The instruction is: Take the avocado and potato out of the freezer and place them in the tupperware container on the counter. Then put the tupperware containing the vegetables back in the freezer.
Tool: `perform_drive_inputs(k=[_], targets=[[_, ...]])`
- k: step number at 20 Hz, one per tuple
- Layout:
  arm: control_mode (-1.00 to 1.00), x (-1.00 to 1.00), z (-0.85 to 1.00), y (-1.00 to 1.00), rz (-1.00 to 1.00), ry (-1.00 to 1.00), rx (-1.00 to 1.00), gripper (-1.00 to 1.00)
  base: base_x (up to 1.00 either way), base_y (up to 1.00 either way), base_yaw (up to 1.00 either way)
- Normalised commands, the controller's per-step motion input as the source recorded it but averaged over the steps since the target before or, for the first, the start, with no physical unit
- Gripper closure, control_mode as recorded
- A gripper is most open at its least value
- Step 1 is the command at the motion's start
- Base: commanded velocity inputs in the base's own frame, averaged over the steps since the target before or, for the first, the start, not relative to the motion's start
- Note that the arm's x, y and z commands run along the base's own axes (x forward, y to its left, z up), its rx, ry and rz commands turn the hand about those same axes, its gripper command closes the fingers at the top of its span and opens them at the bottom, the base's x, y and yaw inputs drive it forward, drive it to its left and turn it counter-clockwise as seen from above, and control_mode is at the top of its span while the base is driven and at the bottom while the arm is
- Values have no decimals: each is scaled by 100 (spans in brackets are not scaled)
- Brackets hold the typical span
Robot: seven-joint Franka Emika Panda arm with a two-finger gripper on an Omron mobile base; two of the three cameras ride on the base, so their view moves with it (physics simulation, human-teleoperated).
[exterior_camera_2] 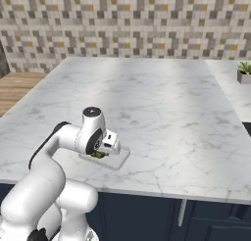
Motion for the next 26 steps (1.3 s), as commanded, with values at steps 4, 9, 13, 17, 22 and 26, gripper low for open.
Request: perform_drive_inputs(k=[4, 9, 13, 17, 22, 26], targets=[[-100, 31, -24, -2, 0, -1, 0, 100, 0, 0, 0], [-100, 37, -23, -13, 0, 0, 0, 100, 0, 0, 0], [-100, 30, -16, -9, 0, 0, 0, 100, 0, 0, 0], [-100, 13, -16, 0, 0, 0, 0, 100, 0, 0, 0], [-100, 0, -13, 0, 0, 0, 0, 100, 0, 0, 0], [-100, 0, -13, 8, 0, 0, 0, -100, 0, 0, 0]])
